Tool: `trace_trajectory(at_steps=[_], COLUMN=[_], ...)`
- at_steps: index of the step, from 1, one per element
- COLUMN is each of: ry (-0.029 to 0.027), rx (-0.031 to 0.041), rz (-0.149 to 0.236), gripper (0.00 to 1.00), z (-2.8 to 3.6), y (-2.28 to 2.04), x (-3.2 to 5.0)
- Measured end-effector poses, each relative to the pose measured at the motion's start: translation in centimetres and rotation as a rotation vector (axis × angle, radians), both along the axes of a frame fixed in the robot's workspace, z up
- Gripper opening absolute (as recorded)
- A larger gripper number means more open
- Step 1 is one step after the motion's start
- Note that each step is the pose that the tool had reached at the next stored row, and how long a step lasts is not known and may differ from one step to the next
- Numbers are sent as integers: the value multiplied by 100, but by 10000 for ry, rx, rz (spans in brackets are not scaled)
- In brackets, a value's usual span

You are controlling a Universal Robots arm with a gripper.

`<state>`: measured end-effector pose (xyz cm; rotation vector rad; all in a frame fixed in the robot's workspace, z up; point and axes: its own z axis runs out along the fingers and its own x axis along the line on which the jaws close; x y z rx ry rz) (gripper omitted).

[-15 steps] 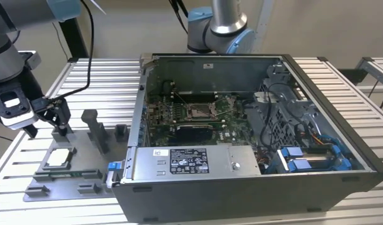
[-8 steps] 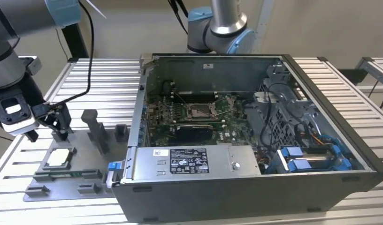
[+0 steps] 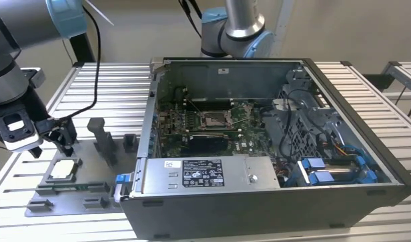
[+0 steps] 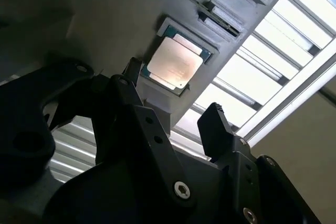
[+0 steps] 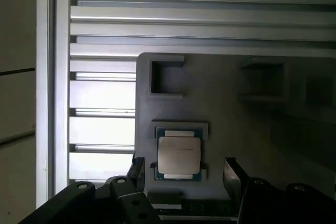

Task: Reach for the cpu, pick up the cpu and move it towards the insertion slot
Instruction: 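Pick up the cpu and move it towards the insertion slot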

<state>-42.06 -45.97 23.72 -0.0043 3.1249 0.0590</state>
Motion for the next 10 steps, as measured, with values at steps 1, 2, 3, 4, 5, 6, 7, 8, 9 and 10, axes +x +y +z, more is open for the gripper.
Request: trace_trajectory(at_steps=[1,2,3,4,5,6,7,8,9,10], ry=[0,0,1,0,1,0,1,0,-1,1], rx=[0,0,0,0,0,0,0,0,1,0], rz=[0,0,1,0,0,0,-2,-2,-1,0], gripper=[100,100,100,100,100,100,100,100,100,100], z=[-16,-31,-47,-62,-78,-93,-107,-124,-140,-155], y=[-1,-1,-1,0,0,-1,-1,-3,-5,-7], x=[-2,-2,-2,-3,-3,-3,-3,-3,-3,-3])
